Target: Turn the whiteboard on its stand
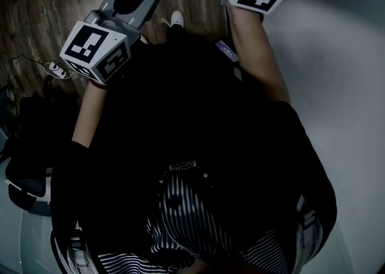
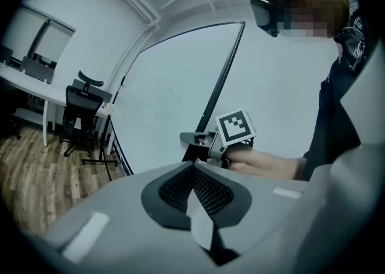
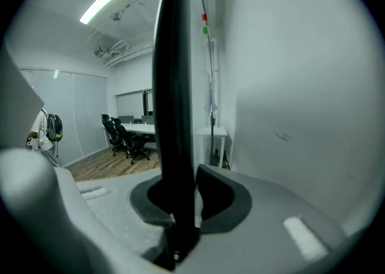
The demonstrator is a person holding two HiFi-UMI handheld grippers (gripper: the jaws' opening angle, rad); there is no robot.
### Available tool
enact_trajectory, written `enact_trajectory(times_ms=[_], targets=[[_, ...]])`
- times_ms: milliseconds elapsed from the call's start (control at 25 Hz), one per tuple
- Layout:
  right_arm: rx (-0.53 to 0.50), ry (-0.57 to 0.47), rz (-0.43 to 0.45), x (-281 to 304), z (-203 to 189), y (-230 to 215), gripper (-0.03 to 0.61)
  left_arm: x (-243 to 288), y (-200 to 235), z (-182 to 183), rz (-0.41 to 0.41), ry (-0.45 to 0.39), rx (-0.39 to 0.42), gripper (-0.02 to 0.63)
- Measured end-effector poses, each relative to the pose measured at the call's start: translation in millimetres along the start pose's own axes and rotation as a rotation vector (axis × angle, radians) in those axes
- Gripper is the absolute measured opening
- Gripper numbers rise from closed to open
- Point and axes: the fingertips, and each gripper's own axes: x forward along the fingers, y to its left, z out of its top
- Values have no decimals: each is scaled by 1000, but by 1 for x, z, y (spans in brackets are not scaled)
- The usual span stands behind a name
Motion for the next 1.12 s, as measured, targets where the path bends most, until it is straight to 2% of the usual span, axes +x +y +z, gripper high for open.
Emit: enact_trajectory(times_ms=[360,600,840,1120], targets=[[-6,-25,45,-15,-7,40,91,7,2,7,5,6,-2,2],[-20,-31,74,-24,-4,74,106,-1,21,19,23,-7,-8,2],[-13,2,78,-21,-9,61,104,-7,35,25,16,-32,0,2],[-74,35,67,-67,-21,62,107,-52,42,22,40,-50,-21,2]])
